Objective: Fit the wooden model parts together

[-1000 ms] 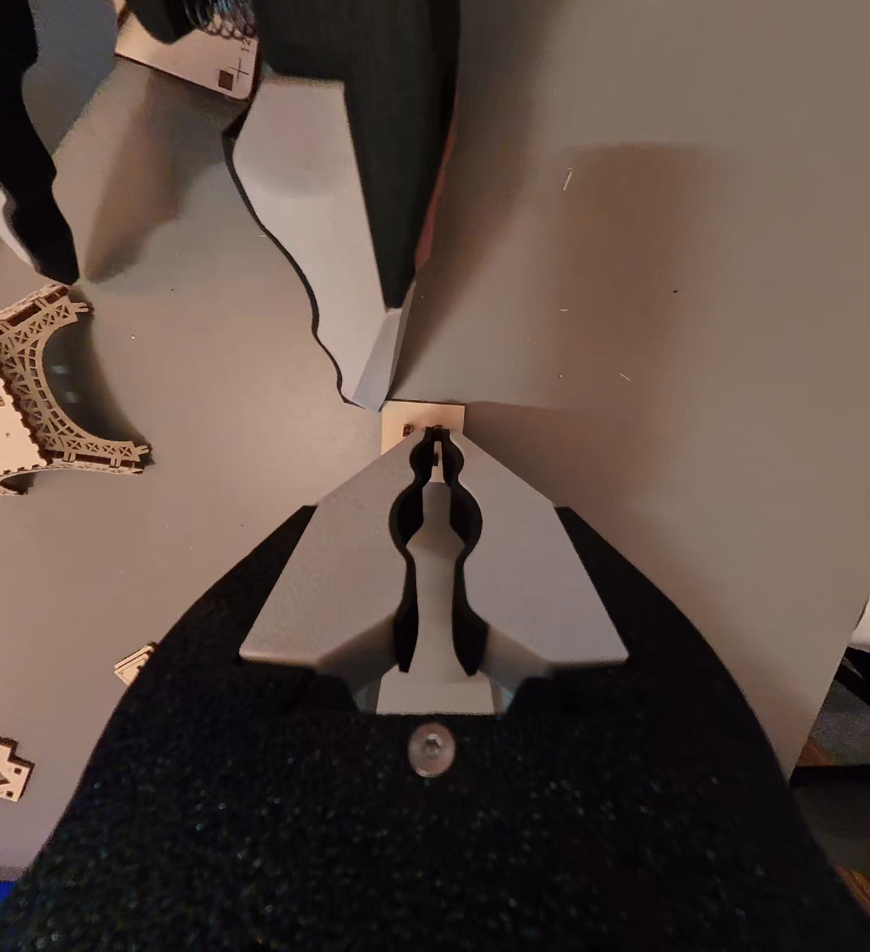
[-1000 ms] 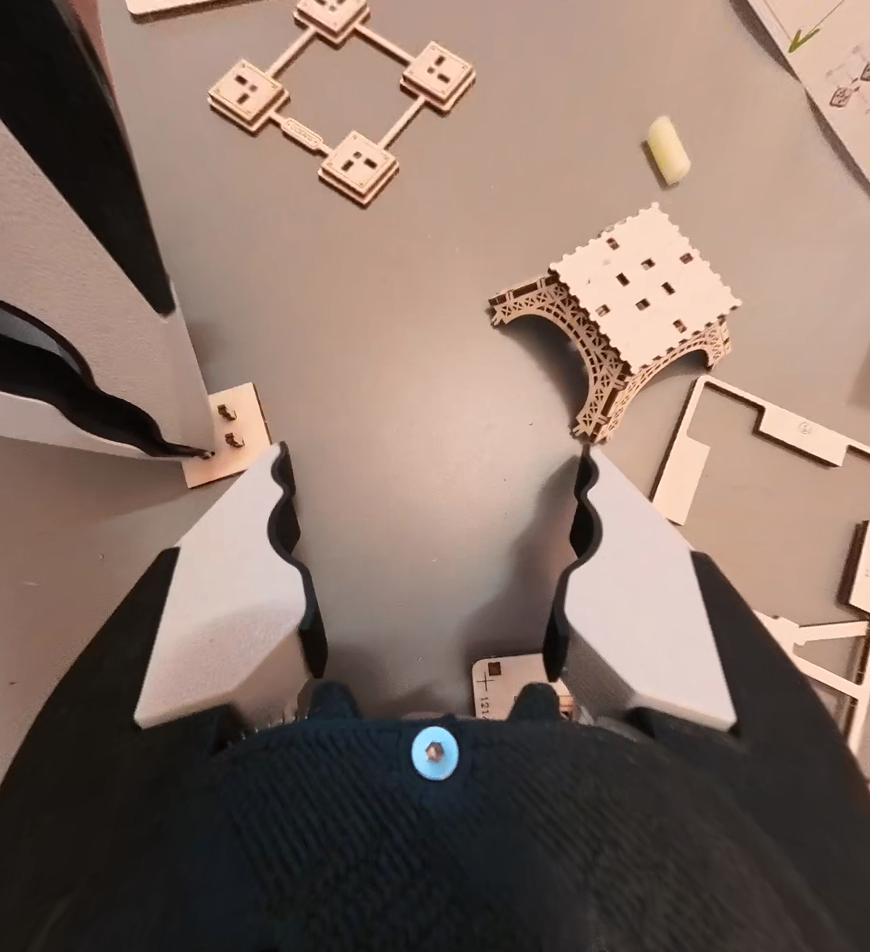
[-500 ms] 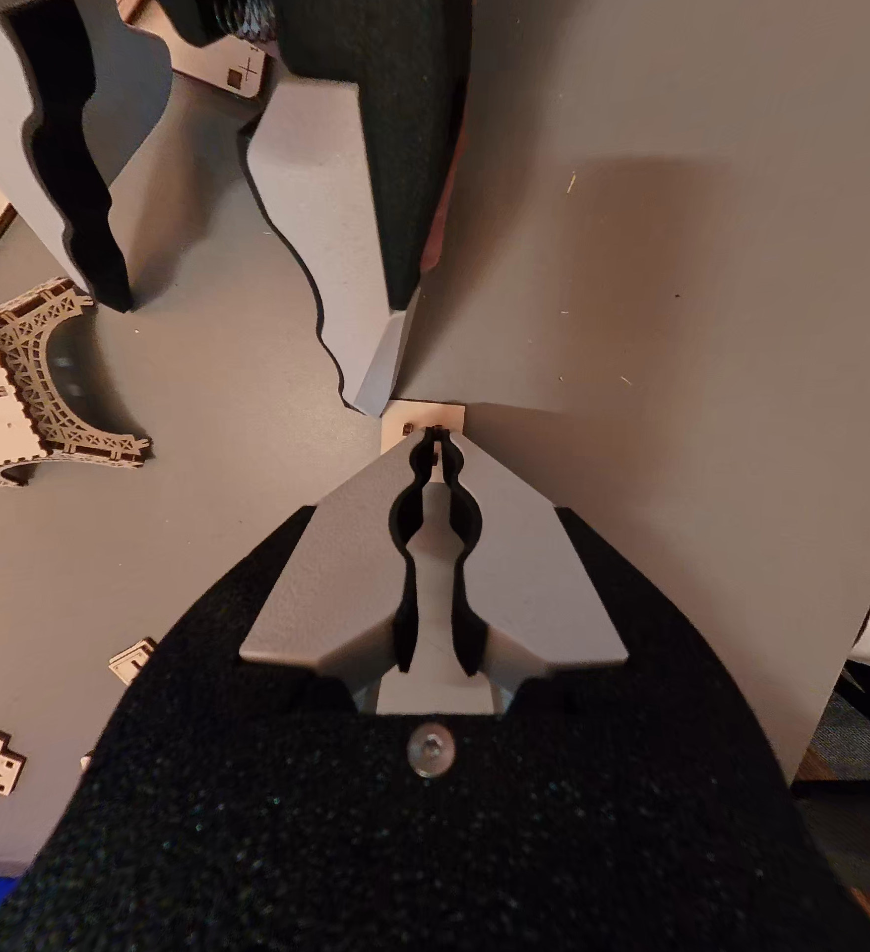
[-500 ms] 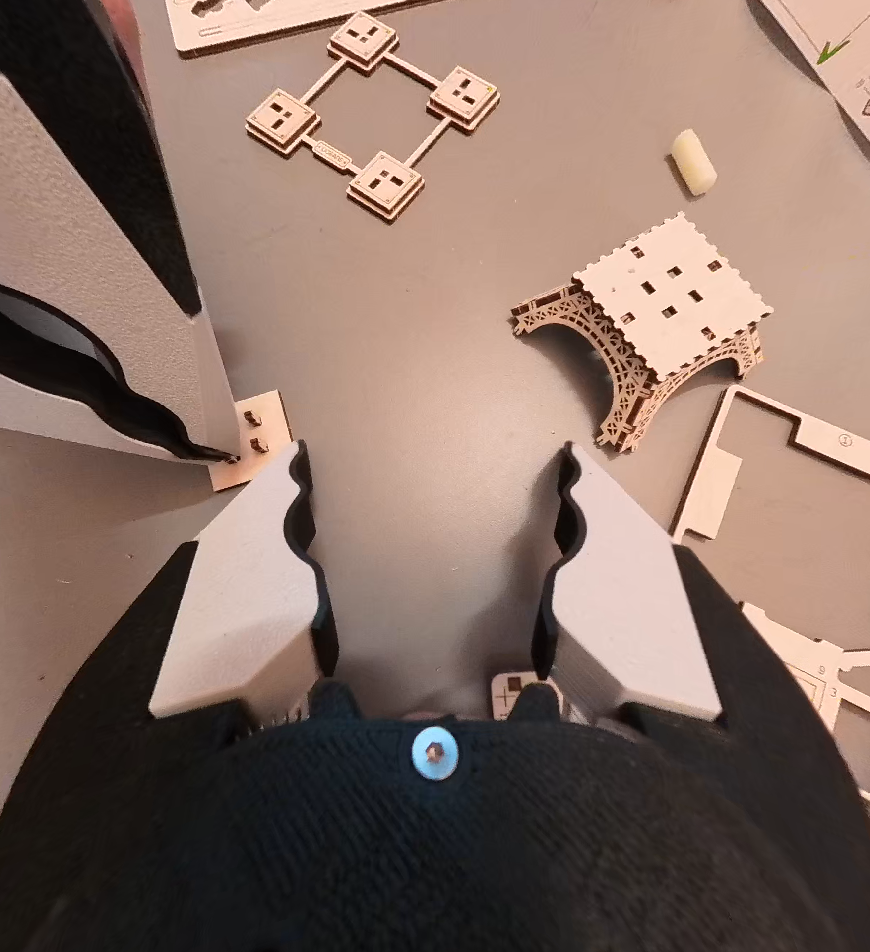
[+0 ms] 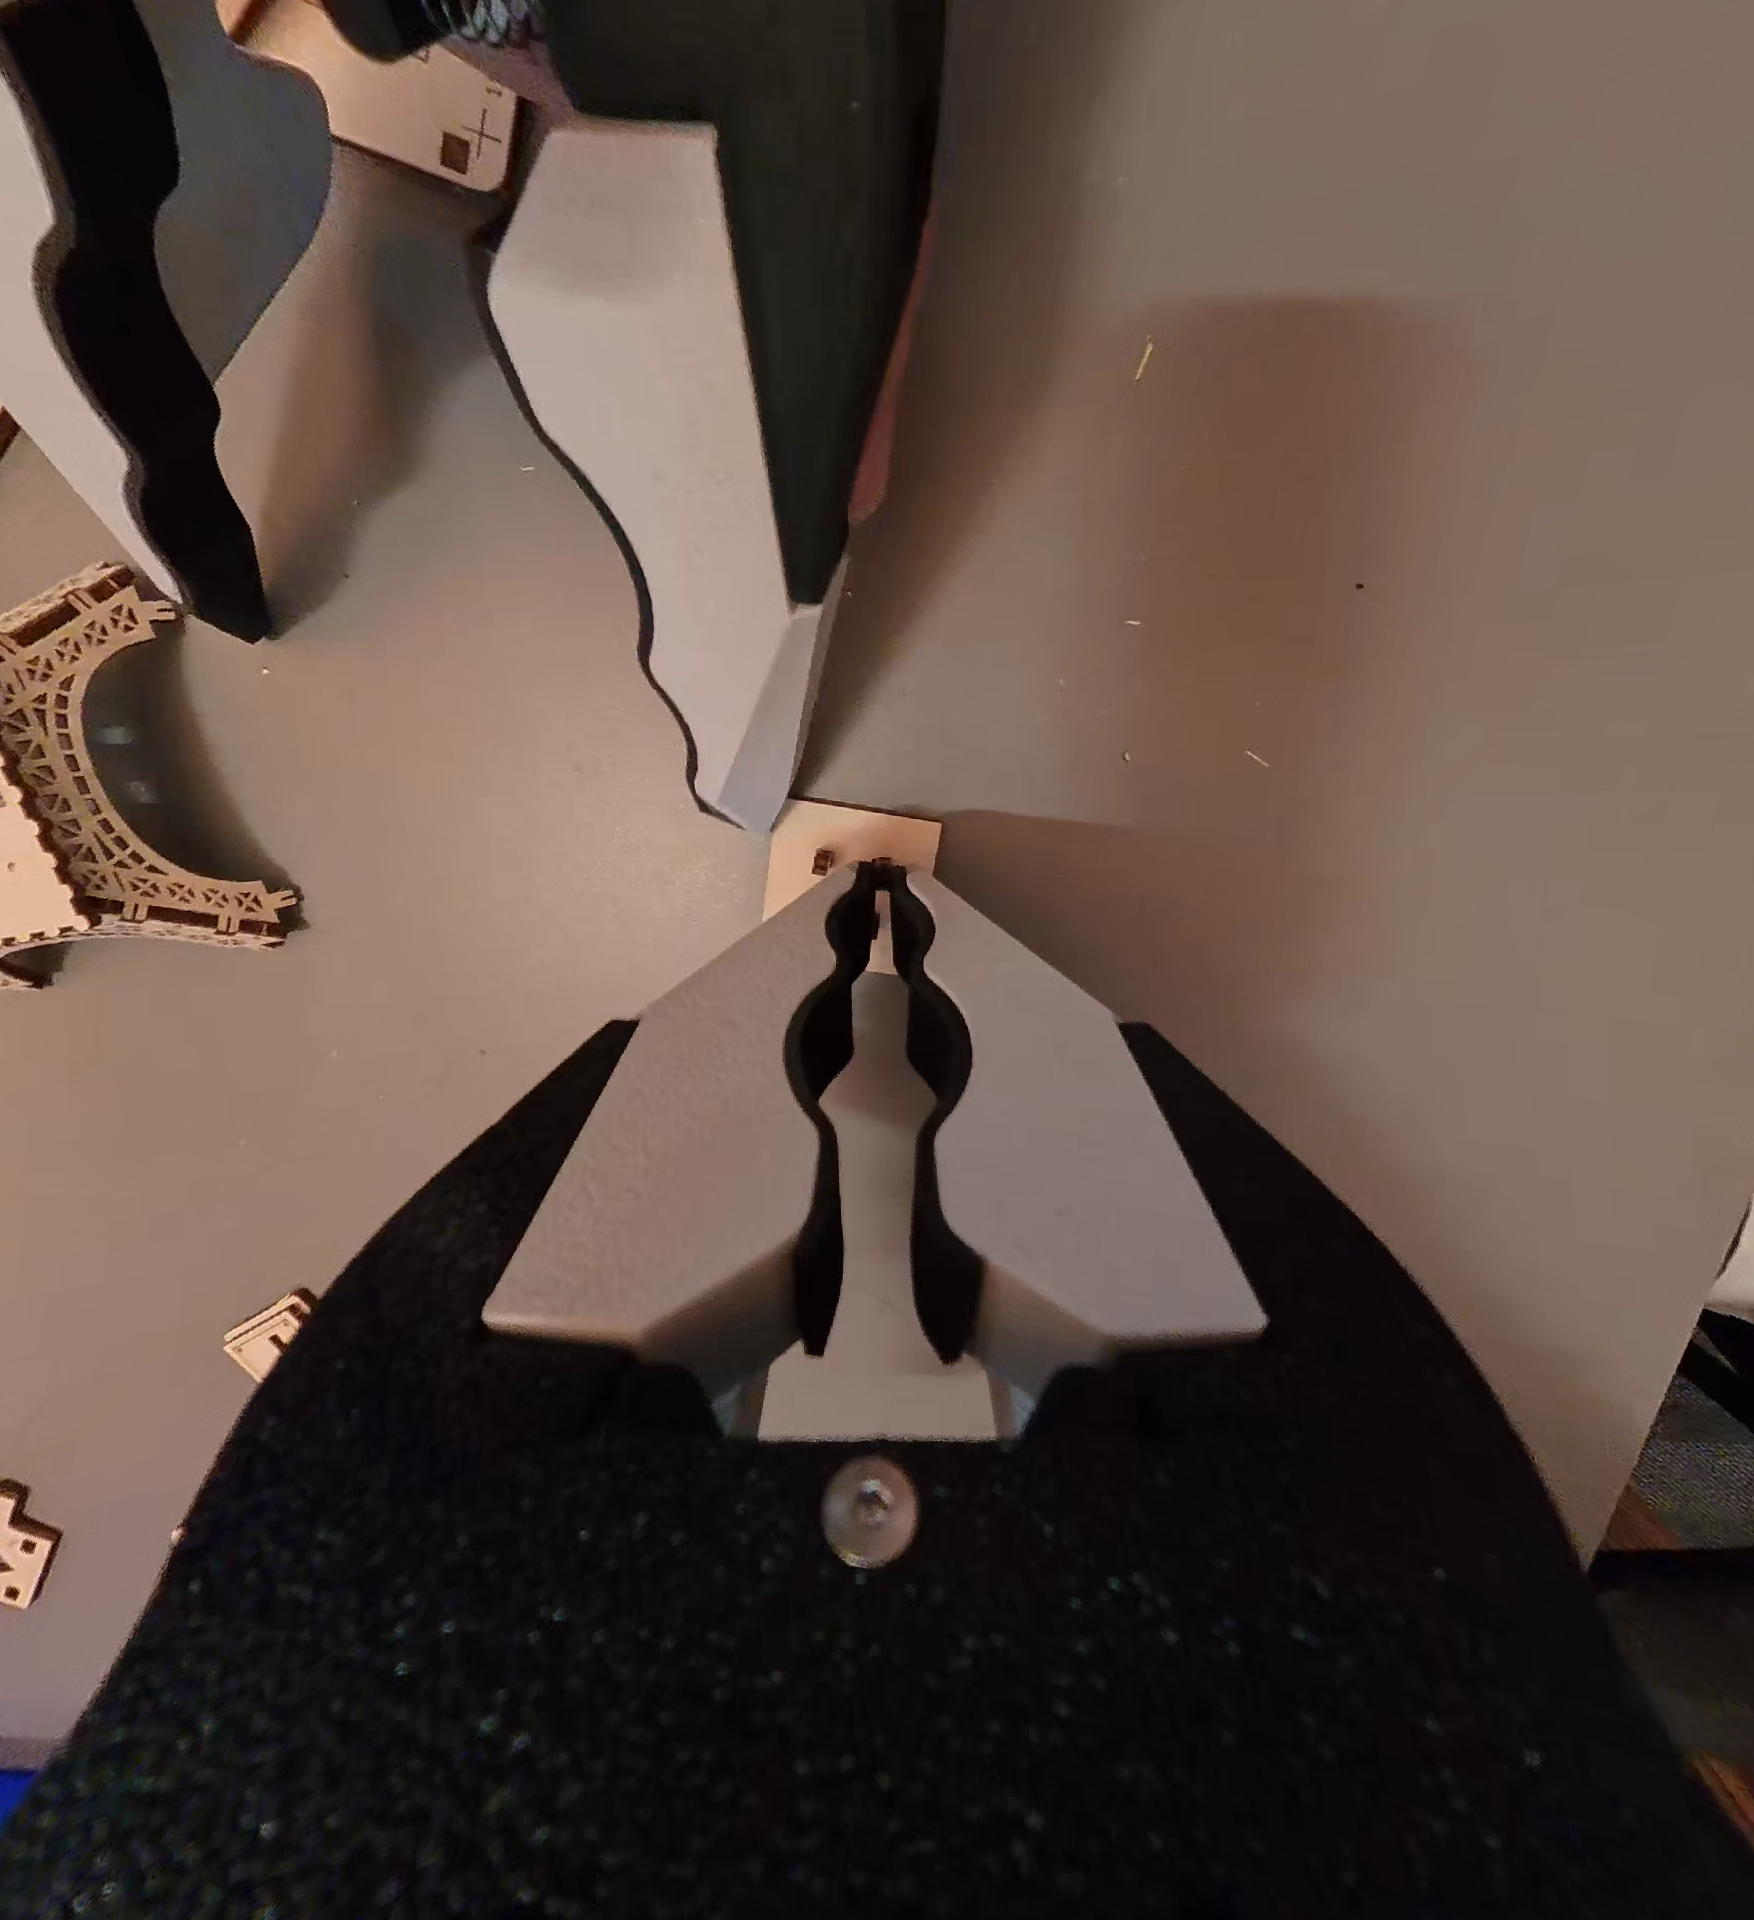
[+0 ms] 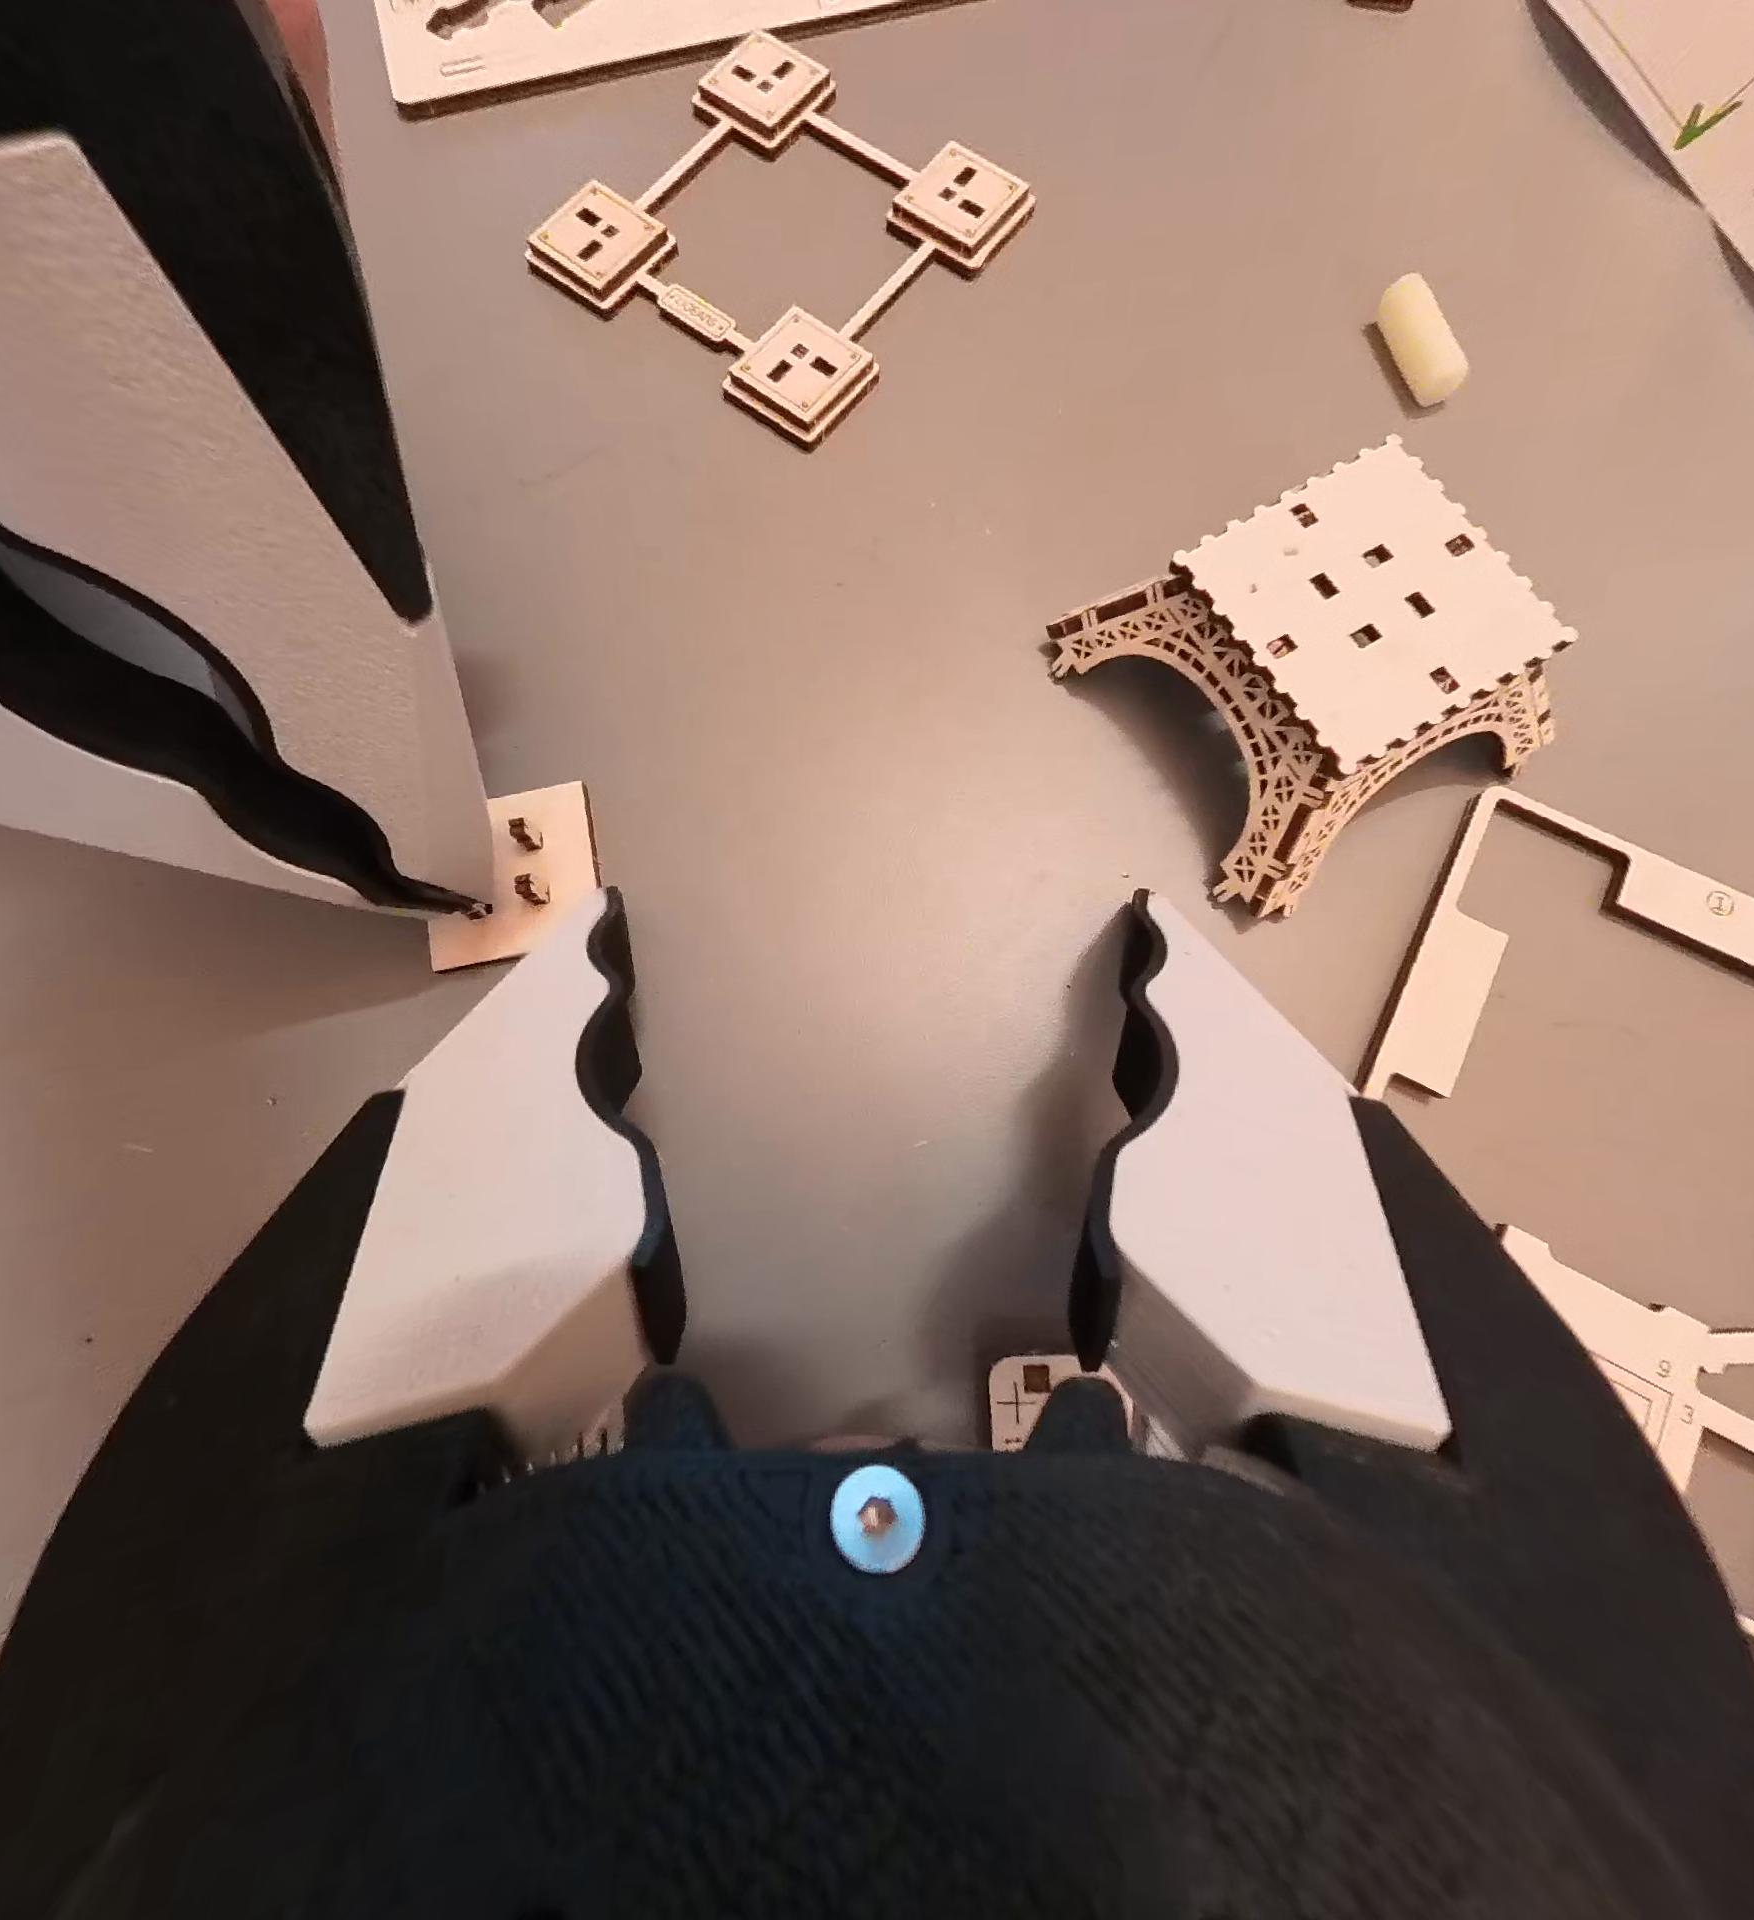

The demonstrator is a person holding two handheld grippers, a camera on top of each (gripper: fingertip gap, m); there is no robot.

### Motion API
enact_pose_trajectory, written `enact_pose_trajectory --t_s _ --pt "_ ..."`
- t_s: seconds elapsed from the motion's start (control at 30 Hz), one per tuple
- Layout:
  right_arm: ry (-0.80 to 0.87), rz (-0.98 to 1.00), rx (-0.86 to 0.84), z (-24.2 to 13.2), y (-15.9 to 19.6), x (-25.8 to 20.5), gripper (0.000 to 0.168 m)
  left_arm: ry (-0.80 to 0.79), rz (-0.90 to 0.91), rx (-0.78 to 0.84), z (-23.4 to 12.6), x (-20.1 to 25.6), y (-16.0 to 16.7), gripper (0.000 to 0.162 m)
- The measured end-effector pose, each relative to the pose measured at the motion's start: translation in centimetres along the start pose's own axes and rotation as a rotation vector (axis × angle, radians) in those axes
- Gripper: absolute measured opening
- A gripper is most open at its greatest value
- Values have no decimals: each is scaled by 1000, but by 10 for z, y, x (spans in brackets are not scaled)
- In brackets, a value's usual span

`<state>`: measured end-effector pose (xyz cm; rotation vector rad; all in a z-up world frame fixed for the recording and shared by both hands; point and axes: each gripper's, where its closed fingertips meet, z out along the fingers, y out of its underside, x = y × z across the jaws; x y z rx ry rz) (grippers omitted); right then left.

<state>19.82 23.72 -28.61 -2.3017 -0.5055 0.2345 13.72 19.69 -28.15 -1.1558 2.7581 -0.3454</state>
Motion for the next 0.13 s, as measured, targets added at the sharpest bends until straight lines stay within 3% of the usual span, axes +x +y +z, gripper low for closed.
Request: enact_pose_trajectory --t_s 0.13 --pt "-27 13 11 -1 -1 -2 97 6 -5 3 0 0 0 0"
